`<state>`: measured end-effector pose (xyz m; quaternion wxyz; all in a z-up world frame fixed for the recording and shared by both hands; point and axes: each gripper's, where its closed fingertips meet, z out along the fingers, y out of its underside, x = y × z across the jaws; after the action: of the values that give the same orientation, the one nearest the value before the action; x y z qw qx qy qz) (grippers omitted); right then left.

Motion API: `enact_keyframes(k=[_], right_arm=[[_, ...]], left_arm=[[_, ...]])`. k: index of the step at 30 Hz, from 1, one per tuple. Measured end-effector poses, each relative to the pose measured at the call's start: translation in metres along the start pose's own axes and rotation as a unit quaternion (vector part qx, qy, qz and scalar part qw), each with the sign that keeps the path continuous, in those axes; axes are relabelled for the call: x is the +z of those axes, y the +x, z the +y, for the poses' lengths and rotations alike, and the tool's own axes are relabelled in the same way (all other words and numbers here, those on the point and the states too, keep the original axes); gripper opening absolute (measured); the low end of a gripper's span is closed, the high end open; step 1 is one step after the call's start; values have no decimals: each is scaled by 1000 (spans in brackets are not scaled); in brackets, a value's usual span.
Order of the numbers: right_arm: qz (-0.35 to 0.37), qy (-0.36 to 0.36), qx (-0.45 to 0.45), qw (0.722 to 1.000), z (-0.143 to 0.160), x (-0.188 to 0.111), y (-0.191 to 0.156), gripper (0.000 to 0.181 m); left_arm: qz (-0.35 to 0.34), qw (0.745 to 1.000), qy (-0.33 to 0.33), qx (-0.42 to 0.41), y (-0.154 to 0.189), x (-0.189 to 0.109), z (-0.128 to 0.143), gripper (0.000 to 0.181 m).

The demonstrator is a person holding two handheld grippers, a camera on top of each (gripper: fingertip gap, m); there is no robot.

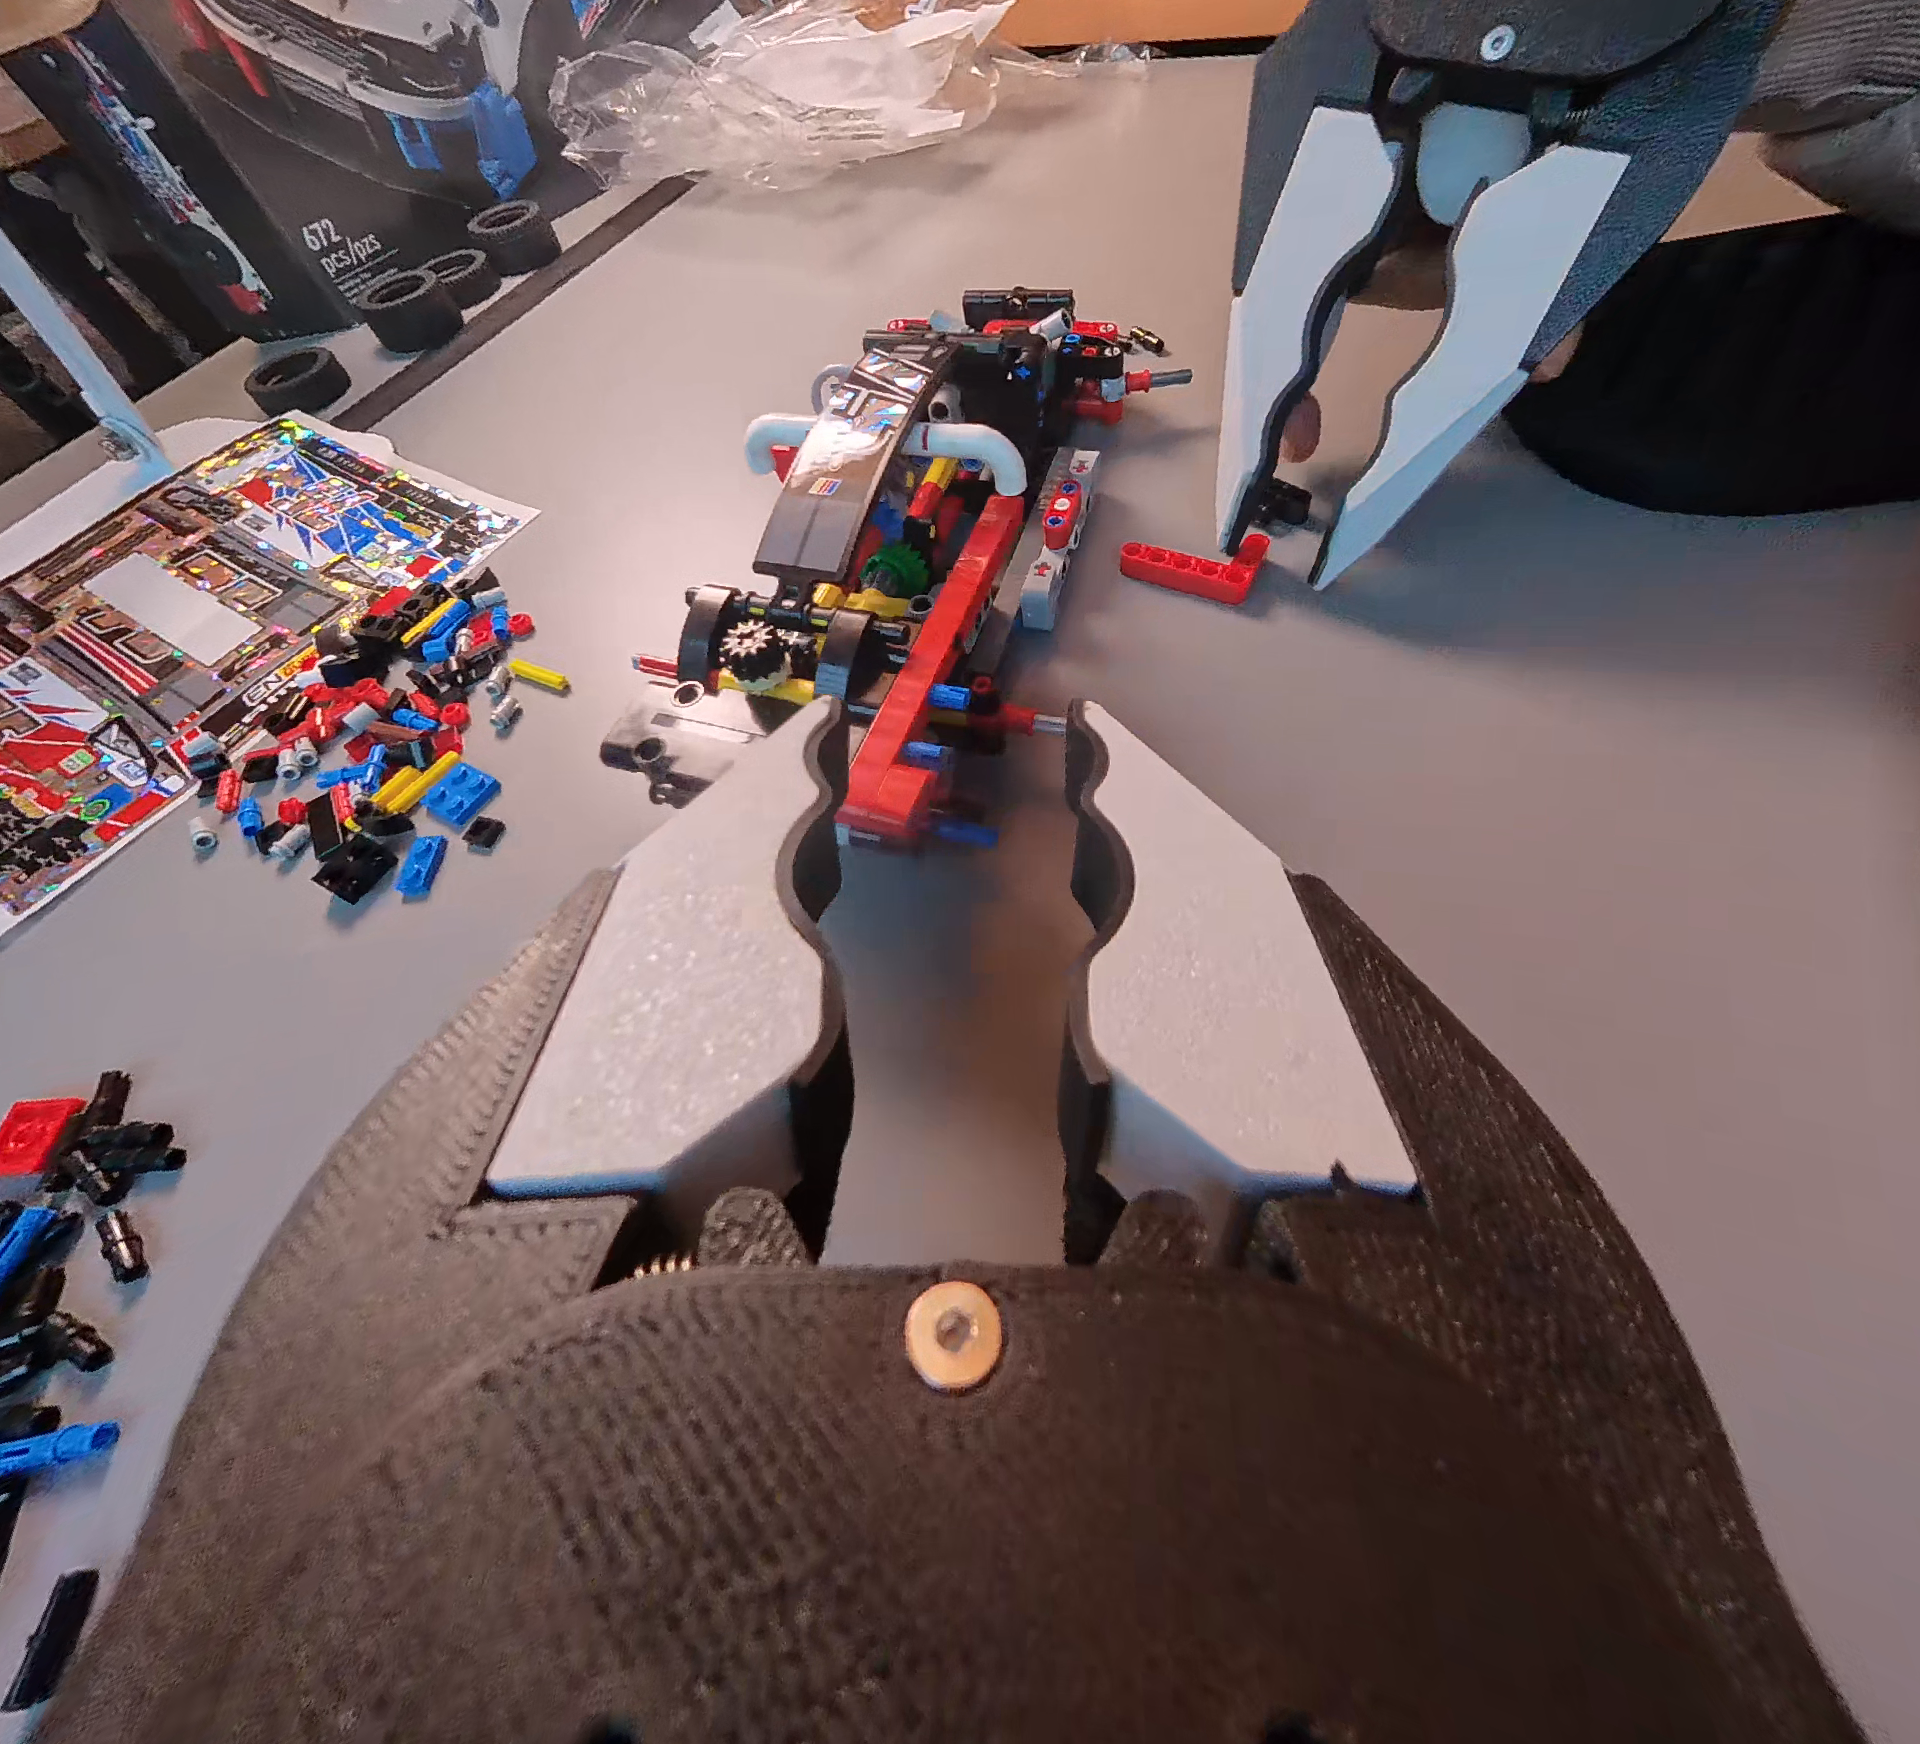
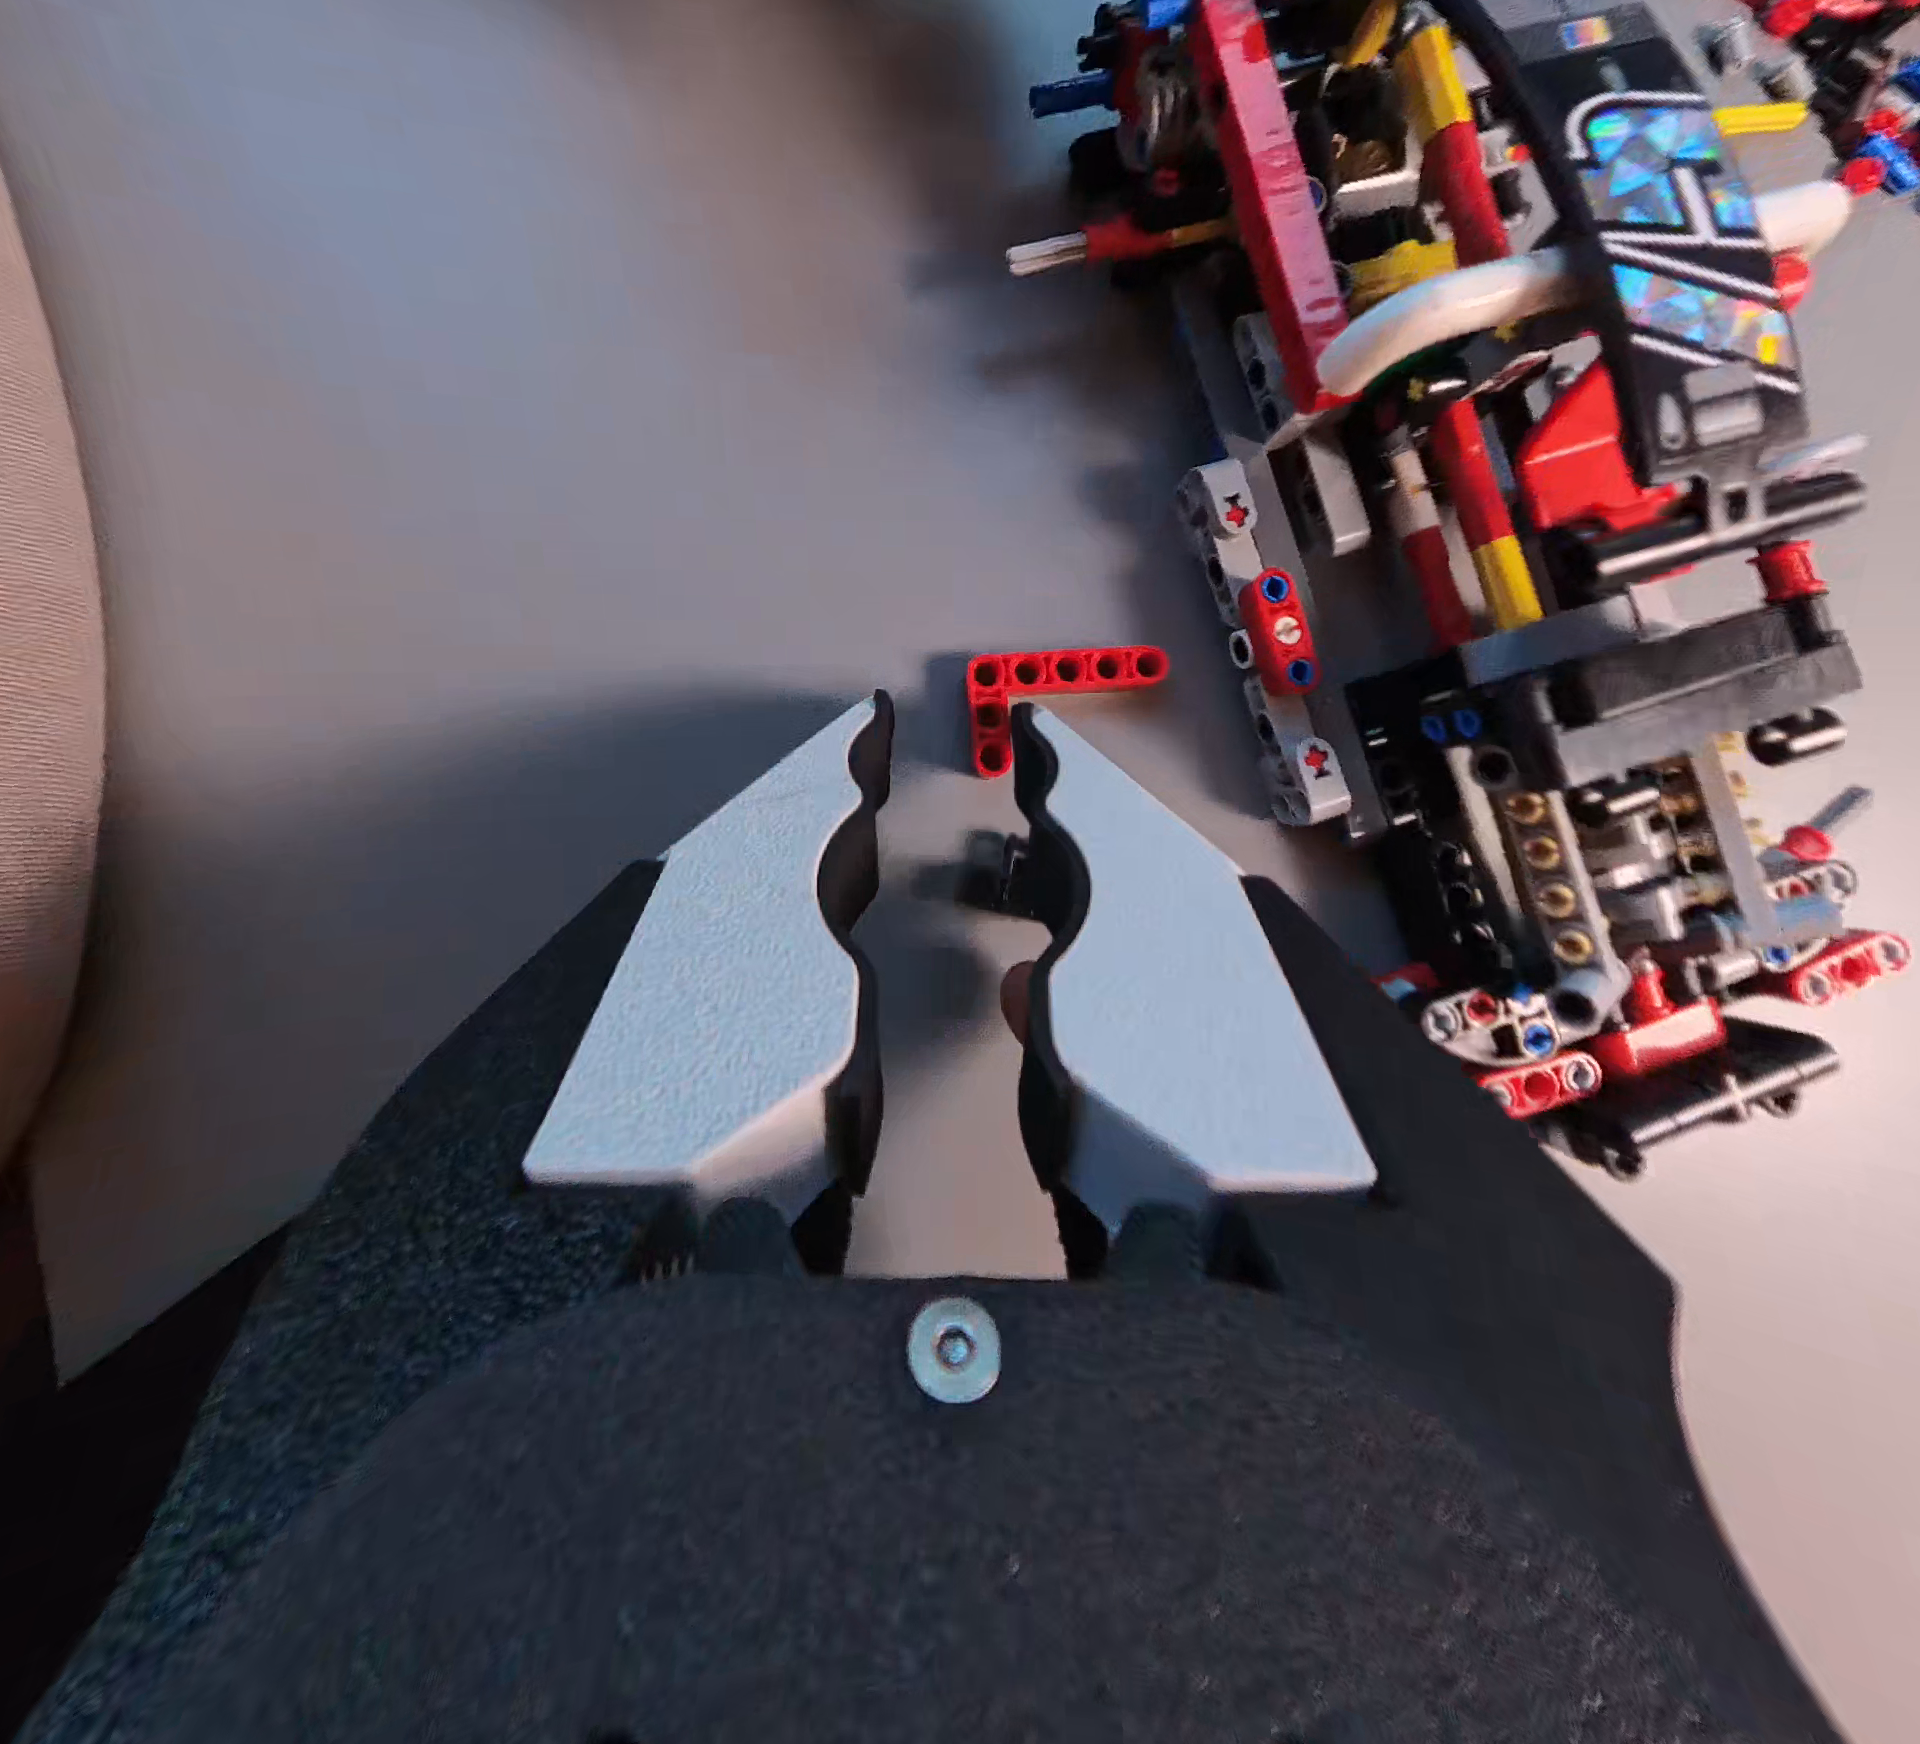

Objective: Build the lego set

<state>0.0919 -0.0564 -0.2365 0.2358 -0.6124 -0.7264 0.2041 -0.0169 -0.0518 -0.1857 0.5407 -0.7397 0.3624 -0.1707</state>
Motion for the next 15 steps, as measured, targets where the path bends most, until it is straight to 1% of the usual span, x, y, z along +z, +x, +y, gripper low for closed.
enact_keyframes(k=[1,3,6,8,12,15], right_arm=[[-7,-15,-6,1000,2,4,-1,19],[-23,-20,-22,999,-4,7,-3,5],[-61,-28,-80,995,-14,12,-20,5],[-86,-28,-89,992,-22,17,-32,5],[-95,-33,-83,991,-32,25,-39,5],[-82,-30,-24,996,-39,31,-35,5]], left_arm=[[3,1000,-2,1,2,0,1,40],[18,1000,-6,2,8,2,3,38],[62,998,-8,6,24,4,4,38],[97,995,-20,7,37,5,8,38],[133,989,-50,35,55,6,17,38],[146,986,-64,52,63,5,22,37]])
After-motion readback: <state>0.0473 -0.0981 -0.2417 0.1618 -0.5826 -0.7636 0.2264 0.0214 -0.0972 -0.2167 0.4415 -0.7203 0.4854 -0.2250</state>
